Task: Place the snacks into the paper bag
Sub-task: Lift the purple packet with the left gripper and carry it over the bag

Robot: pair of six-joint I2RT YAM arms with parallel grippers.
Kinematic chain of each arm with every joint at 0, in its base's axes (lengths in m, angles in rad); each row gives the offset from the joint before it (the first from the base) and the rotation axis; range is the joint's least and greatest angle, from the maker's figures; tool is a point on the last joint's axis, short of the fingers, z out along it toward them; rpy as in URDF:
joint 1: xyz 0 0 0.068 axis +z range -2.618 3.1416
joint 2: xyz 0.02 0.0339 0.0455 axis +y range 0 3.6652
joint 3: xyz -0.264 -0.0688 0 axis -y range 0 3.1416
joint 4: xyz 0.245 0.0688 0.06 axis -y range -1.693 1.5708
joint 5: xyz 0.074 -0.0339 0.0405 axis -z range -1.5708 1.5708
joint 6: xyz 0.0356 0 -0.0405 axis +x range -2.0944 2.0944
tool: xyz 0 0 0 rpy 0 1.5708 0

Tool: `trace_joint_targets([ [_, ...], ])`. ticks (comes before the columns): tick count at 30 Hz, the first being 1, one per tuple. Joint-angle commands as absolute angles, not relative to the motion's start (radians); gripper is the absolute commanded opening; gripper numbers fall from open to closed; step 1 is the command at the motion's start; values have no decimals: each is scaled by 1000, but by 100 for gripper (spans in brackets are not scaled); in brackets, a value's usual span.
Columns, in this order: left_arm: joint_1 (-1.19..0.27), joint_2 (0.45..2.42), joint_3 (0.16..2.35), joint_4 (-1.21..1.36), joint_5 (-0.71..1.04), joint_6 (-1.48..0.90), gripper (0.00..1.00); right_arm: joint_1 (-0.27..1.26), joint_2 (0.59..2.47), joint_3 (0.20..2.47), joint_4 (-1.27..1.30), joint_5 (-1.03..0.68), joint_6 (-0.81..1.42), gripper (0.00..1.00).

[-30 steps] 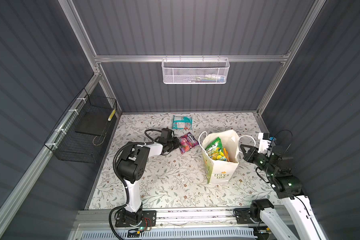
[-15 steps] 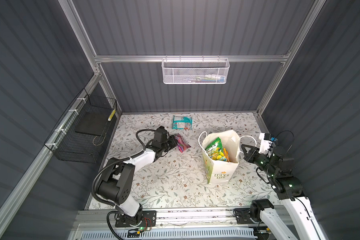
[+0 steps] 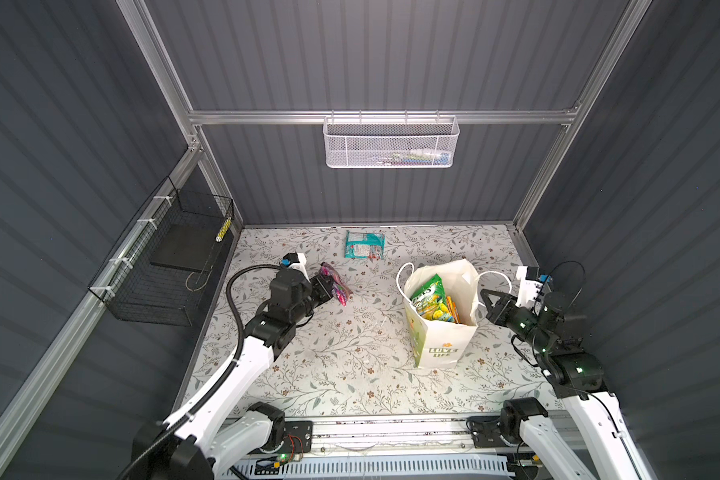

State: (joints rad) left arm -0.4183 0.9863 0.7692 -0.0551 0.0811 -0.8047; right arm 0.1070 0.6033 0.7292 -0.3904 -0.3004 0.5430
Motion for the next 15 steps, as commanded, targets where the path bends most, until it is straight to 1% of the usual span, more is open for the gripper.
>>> trace_joint_targets([
  [1, -423, 920, 809, -100, 111, -766, 0, 106, 611, 716, -394, -326, 549, 0],
  [6, -423, 899, 902, -138, 115, -727, 0, 106, 600, 717, -374, -327, 545, 0],
  [12, -423, 923, 1034, -93, 212, -728, 0, 106, 602, 715, -365, -327, 546, 0],
  [15, -423, 936, 1070, -22, 258, -758, 0, 106, 604, 714, -364, -327, 547, 0],
])
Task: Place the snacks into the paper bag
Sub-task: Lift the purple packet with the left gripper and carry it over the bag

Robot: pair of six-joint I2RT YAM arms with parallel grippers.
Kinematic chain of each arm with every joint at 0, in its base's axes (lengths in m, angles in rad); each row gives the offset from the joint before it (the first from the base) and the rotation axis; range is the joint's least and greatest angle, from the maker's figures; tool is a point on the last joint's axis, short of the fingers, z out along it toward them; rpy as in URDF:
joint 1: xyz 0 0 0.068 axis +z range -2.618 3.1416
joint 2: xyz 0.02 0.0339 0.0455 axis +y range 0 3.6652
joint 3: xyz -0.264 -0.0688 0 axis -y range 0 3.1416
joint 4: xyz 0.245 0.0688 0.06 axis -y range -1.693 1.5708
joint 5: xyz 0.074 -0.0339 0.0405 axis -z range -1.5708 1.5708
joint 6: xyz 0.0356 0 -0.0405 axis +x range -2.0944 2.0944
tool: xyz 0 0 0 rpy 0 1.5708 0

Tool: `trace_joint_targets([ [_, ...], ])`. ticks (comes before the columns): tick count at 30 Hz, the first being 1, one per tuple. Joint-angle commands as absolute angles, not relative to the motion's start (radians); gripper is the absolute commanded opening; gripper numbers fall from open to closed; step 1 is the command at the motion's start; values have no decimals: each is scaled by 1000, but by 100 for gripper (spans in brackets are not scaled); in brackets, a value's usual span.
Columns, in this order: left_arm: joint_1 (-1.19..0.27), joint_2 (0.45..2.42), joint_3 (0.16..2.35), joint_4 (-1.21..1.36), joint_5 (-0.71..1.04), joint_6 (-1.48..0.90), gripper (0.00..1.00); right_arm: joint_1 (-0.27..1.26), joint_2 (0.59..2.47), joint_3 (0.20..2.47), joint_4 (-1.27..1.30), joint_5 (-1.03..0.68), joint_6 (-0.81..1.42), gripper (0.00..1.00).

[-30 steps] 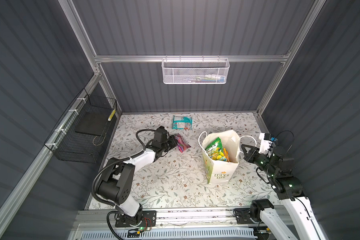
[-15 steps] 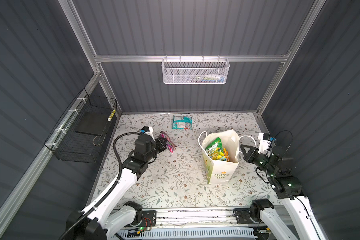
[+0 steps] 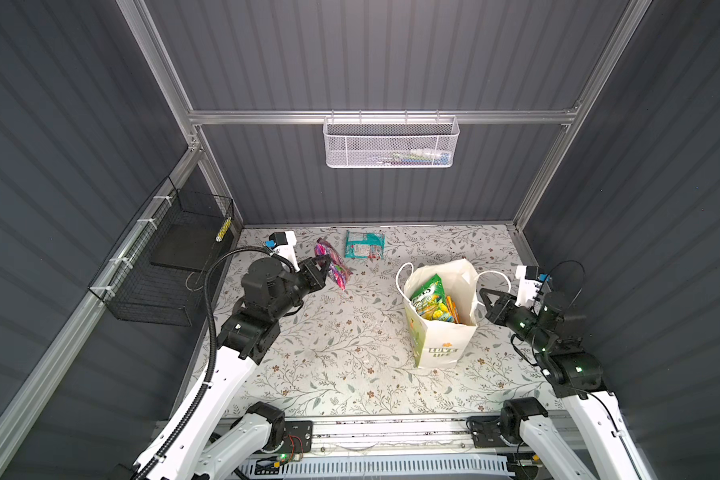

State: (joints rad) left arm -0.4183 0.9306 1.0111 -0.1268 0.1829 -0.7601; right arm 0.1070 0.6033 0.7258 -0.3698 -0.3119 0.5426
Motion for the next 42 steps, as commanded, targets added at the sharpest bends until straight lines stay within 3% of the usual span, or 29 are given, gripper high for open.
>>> trace_joint_targets([
  [1, -424, 946, 1085, -2, 278, -765, 0, 107, 602, 715, -364, -327, 547, 0],
  [8, -474, 1068, 1231, 56, 361, -765, 0, 107, 608, 712, -364, -327, 546, 0],
  [25, -924, 1470, 1718, -167, 304, -482, 0, 112, 618, 707, -364, -313, 539, 0],
  [34, -970, 1530, 1661, -239, 305, -460, 0, 115, 617, 709, -367, -314, 538, 0],
  [42, -974, 1638, 1747, -439, 287, -407, 0, 117, 614, 709, -368, -311, 537, 0],
])
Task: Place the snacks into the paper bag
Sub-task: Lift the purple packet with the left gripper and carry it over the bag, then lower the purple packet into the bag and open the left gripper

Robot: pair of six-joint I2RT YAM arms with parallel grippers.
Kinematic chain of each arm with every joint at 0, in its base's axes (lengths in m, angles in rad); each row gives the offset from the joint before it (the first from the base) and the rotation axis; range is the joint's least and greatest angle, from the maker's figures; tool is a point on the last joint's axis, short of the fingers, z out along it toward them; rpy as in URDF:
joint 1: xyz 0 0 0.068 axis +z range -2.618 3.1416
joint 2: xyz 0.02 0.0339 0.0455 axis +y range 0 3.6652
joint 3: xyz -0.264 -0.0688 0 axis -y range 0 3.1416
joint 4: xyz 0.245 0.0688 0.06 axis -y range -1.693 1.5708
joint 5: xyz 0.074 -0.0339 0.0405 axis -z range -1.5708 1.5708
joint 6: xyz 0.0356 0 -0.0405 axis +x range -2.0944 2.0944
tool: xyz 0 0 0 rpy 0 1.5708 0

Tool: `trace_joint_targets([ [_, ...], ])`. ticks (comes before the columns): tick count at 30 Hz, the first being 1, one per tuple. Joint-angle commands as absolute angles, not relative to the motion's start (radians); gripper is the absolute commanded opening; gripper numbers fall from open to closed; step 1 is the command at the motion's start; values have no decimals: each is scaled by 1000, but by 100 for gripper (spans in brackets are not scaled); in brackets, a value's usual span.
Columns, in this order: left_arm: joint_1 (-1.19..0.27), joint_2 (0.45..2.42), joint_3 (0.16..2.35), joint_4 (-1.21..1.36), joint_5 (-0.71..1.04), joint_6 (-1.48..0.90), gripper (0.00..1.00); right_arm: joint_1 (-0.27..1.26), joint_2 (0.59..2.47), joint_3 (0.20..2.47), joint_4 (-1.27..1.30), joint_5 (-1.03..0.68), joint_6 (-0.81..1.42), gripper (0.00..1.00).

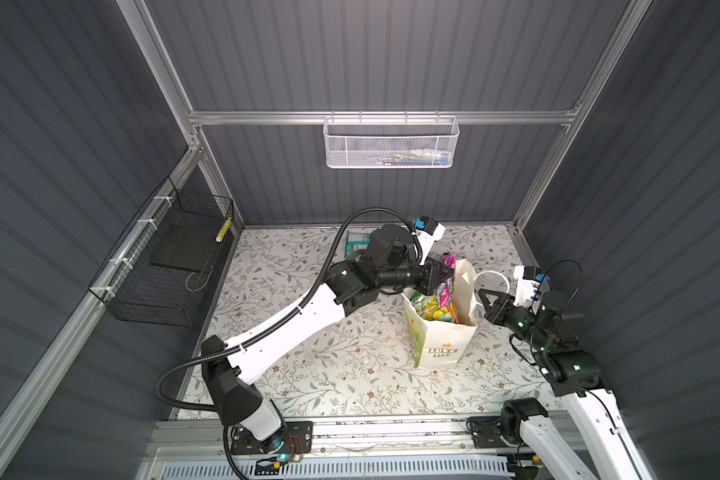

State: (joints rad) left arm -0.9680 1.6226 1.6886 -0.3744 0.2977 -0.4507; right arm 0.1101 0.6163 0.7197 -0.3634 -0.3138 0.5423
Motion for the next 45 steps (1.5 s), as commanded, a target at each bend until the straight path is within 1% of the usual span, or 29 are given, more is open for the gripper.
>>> trace_joint_targets([
  [1, -974, 1650, 1758, -455, 286, -403, 0, 117, 614, 710, -370, -310, 535, 0],
  [6, -977, 1707, 1791, -482, 364, -399, 0, 117, 609, 709, -371, -308, 534, 0],
  [13, -979, 1807, 1859, -567, 337, -386, 0, 117, 612, 707, -371, -308, 534, 0],
  [16, -979, 1827, 1880, -607, 240, -380, 0, 117, 609, 707, -373, -307, 535, 0],
  [19, -979, 1846, 1894, -638, 179, -373, 0, 116, 609, 708, -373, -305, 534, 0],
  [26, -979, 1934, 1976, -723, 109, -344, 0, 117, 612, 706, -371, -308, 535, 0],
  [34, -979, 2041, 2074, -872, -117, -322, 0, 118, 609, 706, -371, -308, 535, 0],
  [36, -980, 2051, 2083, -886, -140, -317, 5, 118, 611, 704, -370, -309, 535, 0],
  [38, -979, 2064, 2097, -896, -149, -306, 21, 118, 611, 704, -370, -310, 537, 0],
  [41, -979, 2093, 2151, -931, -162, -293, 50, 118, 611, 705, -368, -309, 537, 0],
  [43, -980, 2102, 2175, -937, -153, -286, 63, 118, 612, 703, -368, -308, 537, 0],
  [45, -980, 2095, 2181, -927, -133, -282, 71, 118, 614, 703, -368, -305, 536, 0],
])
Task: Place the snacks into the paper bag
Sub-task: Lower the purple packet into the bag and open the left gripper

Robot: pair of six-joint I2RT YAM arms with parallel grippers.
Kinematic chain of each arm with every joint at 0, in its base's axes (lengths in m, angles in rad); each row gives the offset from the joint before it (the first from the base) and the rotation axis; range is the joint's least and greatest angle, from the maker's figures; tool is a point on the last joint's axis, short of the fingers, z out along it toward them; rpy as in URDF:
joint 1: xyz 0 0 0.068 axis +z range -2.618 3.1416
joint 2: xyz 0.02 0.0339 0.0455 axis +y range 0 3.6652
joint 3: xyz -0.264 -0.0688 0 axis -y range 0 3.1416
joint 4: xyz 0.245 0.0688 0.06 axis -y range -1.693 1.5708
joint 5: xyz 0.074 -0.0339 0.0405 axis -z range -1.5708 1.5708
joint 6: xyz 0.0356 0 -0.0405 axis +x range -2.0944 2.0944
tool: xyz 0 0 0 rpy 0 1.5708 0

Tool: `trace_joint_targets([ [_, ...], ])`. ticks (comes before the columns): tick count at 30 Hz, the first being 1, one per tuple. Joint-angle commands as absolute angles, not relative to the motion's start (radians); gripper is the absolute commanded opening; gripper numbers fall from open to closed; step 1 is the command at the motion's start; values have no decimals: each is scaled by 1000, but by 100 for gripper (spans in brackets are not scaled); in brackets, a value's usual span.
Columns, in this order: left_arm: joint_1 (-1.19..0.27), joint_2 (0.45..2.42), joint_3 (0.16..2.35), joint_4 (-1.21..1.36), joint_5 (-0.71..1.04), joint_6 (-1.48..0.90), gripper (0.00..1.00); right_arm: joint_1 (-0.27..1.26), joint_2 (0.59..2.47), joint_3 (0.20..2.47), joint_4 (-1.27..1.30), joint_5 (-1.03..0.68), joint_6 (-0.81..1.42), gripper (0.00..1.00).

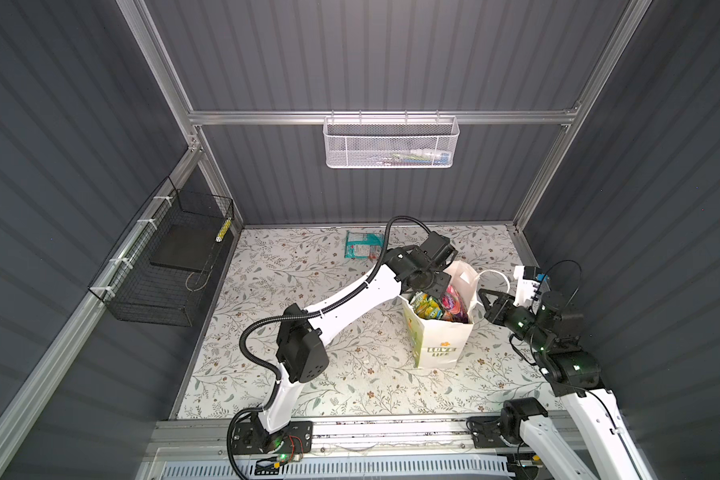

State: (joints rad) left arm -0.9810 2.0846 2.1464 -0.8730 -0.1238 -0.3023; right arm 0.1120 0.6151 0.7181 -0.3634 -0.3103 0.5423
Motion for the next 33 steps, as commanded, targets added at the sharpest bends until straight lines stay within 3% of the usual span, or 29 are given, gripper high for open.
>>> trace_joint_targets([
  [1, -979, 2085, 2179, -917, -121, -283, 75, 118, 614, 703, -368, -305, 536, 0],
  [9, -979, 1925, 2046, -751, 51, -313, 97, 118, 615, 703, -370, -302, 535, 0],
  [19, -979, 1692, 1833, -486, 237, -358, 100, 118, 609, 703, -371, -298, 534, 0],
  [28, -977, 1349, 1463, -242, -44, -412, 100, 118, 607, 704, -375, -299, 533, 0],
  [33, -977, 1192, 1281, -268, -377, -487, 100, 120, 603, 704, -376, -299, 533, 0],
])
